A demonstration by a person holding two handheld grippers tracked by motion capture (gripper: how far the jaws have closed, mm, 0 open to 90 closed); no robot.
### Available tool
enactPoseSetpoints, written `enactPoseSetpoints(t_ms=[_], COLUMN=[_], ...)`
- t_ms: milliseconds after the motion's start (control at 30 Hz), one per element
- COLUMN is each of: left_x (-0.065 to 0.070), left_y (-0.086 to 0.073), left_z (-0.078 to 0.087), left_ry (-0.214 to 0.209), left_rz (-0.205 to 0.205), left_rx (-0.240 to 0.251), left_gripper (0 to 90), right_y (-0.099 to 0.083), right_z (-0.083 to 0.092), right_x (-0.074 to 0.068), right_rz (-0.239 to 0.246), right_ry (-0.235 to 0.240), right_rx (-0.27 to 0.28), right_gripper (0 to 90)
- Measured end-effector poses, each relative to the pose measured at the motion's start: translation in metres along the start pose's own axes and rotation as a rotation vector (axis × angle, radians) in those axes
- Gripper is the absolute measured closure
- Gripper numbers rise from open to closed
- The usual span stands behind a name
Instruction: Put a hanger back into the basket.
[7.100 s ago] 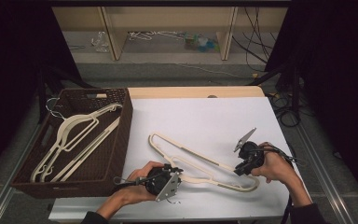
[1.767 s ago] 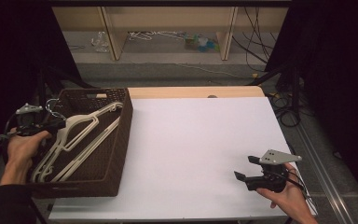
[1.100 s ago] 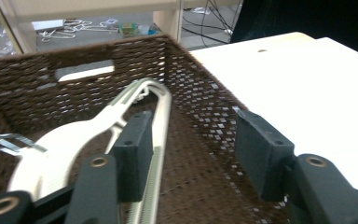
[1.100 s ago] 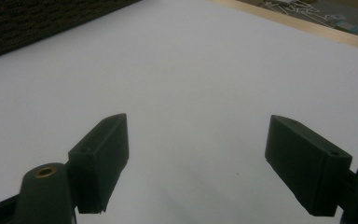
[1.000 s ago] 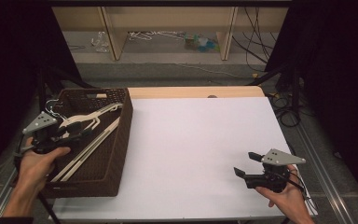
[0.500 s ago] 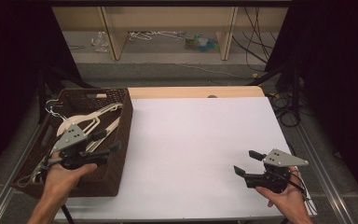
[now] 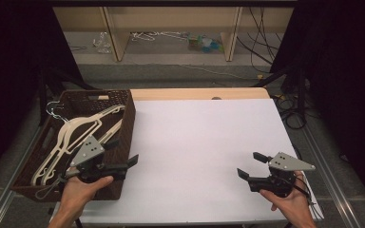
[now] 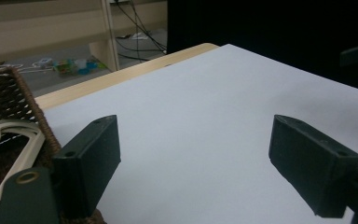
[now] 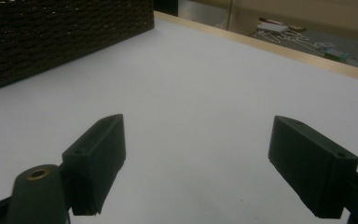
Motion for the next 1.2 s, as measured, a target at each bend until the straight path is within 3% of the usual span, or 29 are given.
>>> enactPoseSetpoints(t_ms=[100,133,233,533,567,600,900,933,1033,1200], left_x=[0.005,0.007,0.013,0.030,0.030,0.030,0.033,0.033,0.033,0.033], left_y=[-0.004,-0.005,-0.007,-0.013,-0.014,-0.016,-0.025,-0.026,-0.027,-0.029], left_z=[-0.001,-0.001,-0.001,0.001,-0.001,-0.001,0.001,0.001,0.004,0.006], left_ry=[-0.014,-0.012,-0.020,-0.033,-0.042,-0.042,-0.028,-0.026,-0.016,-0.017], left_rz=[-0.012,-0.017,-0.019,-0.046,-0.082,-0.091,-0.080,-0.077,-0.076,-0.104], left_rx=[0.000,0.002,-0.001,0.029,0.042,0.034,0.054,0.054,0.062,0.068], left_gripper=[16.0,16.1,16.1,16.1,16.1,16.1,16.1,16.1,16.2,16.2], right_y=[0.000,0.001,0.000,0.001,0.001,0.001,0.005,0.006,0.005,0.004], right_z=[0.000,0.000,0.000,0.002,0.002,0.002,0.006,0.004,0.006,0.006], right_x=[-0.002,0.000,-0.003,-0.005,-0.006,-0.006,-0.010,-0.011,-0.014,-0.014], right_rz=[-0.006,0.016,-0.007,0.001,-0.007,-0.002,0.014,0.017,0.021,0.021], right_ry=[-0.001,-0.003,-0.002,0.006,0.022,0.015,0.011,0.017,0.022,0.023], right_rx=[0.008,0.014,0.009,0.025,0.017,0.019,0.052,0.076,0.063,0.074], right_gripper=[19.8,19.8,19.8,19.3,19.3,19.1,17.9,17.7,17.7,17.6])
Point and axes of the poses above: each handheld gripper's, and its own axes: z roughly backward along the jaws, y roughly out of its top, x roughly to its right, the point moved 5 cm from there along -z, roughly forward along the jaws, and after that the axes turned 13 degrees about x, right-handed, at the moved point
